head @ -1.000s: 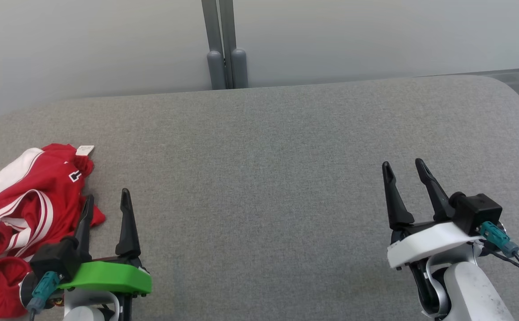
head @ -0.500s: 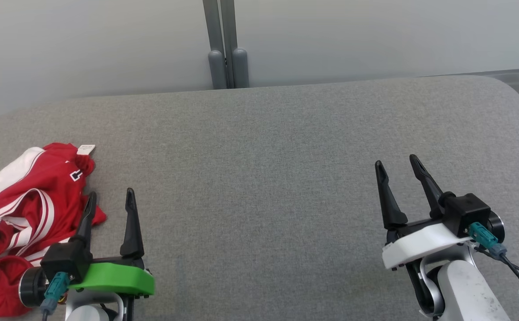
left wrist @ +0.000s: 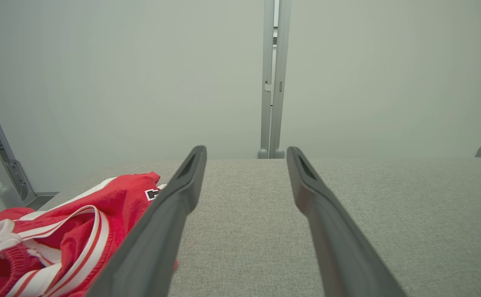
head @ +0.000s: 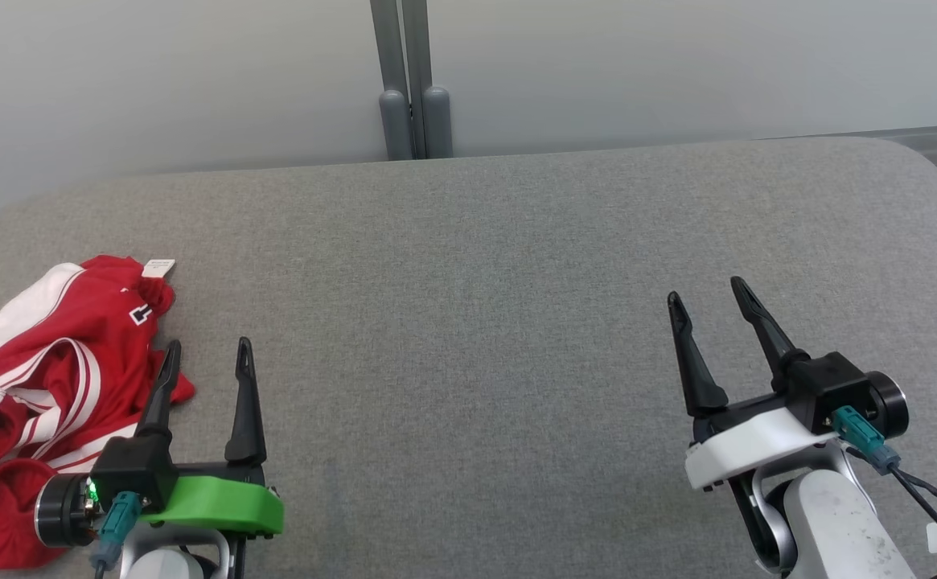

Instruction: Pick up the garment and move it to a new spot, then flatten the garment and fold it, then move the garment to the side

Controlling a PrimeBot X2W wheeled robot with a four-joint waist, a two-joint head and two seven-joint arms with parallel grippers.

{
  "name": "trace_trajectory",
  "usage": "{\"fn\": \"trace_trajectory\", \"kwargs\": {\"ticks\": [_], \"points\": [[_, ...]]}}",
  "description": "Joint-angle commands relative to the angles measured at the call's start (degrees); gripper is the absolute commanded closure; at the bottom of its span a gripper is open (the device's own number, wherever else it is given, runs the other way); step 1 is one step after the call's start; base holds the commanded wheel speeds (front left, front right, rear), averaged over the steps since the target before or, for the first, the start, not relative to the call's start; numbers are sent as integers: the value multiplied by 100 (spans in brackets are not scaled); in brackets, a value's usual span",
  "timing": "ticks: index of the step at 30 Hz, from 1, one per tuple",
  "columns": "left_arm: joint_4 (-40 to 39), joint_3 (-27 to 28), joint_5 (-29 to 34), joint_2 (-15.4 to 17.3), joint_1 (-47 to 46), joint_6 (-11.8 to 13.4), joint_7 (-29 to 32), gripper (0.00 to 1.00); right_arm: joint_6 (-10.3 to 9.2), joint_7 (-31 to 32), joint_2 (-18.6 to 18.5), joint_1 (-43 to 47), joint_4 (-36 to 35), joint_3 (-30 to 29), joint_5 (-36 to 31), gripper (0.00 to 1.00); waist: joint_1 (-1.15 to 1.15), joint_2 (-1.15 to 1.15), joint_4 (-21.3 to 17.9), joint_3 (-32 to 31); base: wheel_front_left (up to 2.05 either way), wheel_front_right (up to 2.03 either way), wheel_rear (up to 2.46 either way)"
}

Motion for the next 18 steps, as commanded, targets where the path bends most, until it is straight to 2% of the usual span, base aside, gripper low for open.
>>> {"fn": "trace_trajectory", "kwargs": {"ticks": [1,18], "points": [[-10,7,11,41,-44,38,-18,0,0,-25,-23,-47,6,-5,21,0,0,0,-1,0,0,0,0],[1,15,-28,41,-59,39,-17,0,0,-23,-23,-61,49,-50,124,0,0,0,1,14,0,0,0]]}}
